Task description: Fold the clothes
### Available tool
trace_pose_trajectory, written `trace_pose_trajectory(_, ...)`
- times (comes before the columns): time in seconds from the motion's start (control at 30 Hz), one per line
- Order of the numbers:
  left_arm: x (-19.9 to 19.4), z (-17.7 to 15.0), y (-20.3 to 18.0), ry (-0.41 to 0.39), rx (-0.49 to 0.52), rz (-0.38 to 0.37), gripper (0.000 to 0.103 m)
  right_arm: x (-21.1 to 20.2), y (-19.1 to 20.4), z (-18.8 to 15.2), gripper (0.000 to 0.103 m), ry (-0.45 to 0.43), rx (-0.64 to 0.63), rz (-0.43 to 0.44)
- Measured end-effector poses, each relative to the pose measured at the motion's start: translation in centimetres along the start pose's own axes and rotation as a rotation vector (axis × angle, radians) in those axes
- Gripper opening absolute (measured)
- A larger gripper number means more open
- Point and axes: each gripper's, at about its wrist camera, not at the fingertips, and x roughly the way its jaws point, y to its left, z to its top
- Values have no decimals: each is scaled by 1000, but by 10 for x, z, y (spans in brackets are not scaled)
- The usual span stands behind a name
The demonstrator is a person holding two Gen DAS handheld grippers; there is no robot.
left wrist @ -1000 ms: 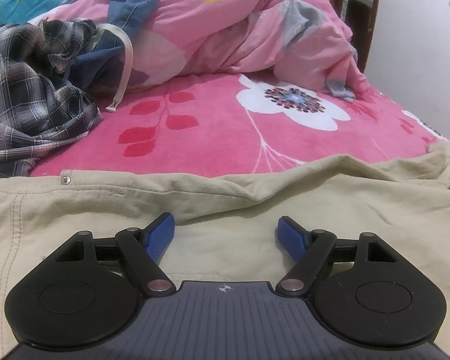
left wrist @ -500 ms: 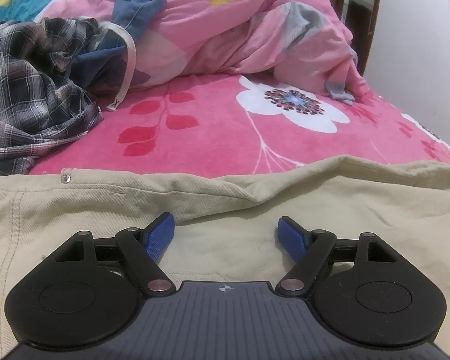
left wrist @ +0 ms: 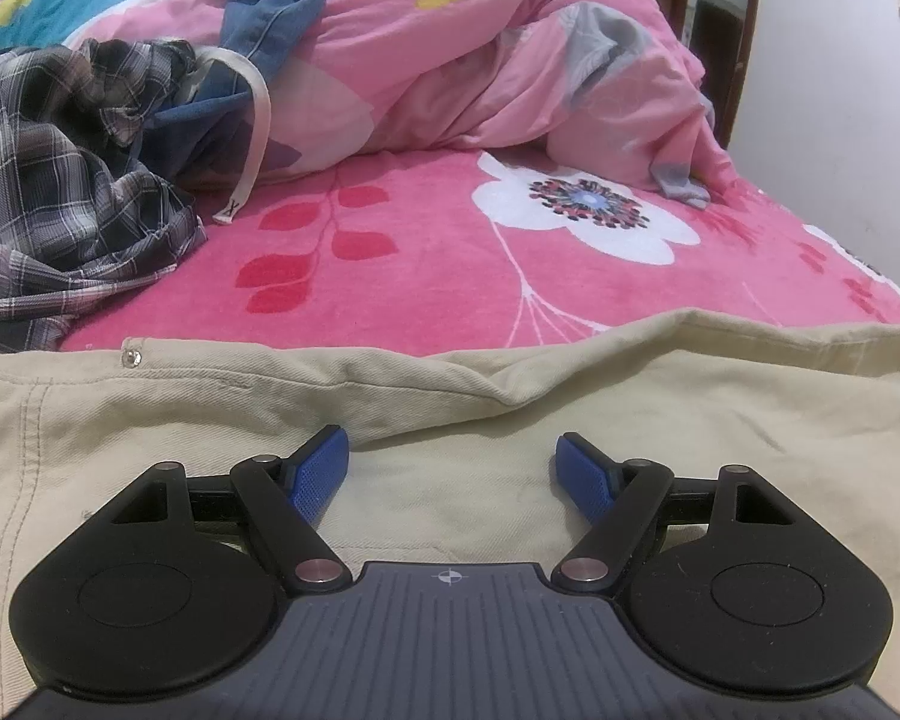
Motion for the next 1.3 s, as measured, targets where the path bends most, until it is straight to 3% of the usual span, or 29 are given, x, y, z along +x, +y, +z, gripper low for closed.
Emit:
trace_pose_trajectory(0.07, 0, 0, 0, -1, -1, 0, 77, 5, 43, -6, 28, 53, -108, 80)
trace_pose_trajectory(0.13, -1, 0, 0, -1, -2, -1, 77, 5, 80, -20, 34, 88, -191, 130)
trace_pose_trajectory(0.27, 0, 0, 1, -2, -5, -4, 77, -31, 110, -52, 49, 82, -304, 145)
trace_pose_trajectory(0.43, 0, -1, 1, -5, -7, -6, 77, -75, 115, -91, 59, 46, -492, -22)
trace_pose_trajectory(0.6, -1, -1, 1, -6, -10, -7, 78, -74, 114, -139, 60, 128, -666, -126)
trace_pose_trajectory(0.67, -1, -1, 1, -6, -11, -8, 77, -66, 116, -157, 60, 137, -749, -184)
trace_pose_trajectory(0.8, -1, -1, 1, -6, -12, -9, 78, -55, 117, -171, 47, 94, -848, -311)
trace_pose_trajectory(0.93, -1, -2, 1, -8, -13, -8, 78, -52, 120, -157, 25, 26, -873, -360)
trace_pose_trajectory(1.17, -1, -2, 0, -11, -11, -5, 78, -57, 130, -126, 9, -126, -945, -415)
trace_pose_trajectory(1.3, -1, -2, 0, -12, -11, -3, 78, -44, 134, -99, 7, -161, -969, -420)
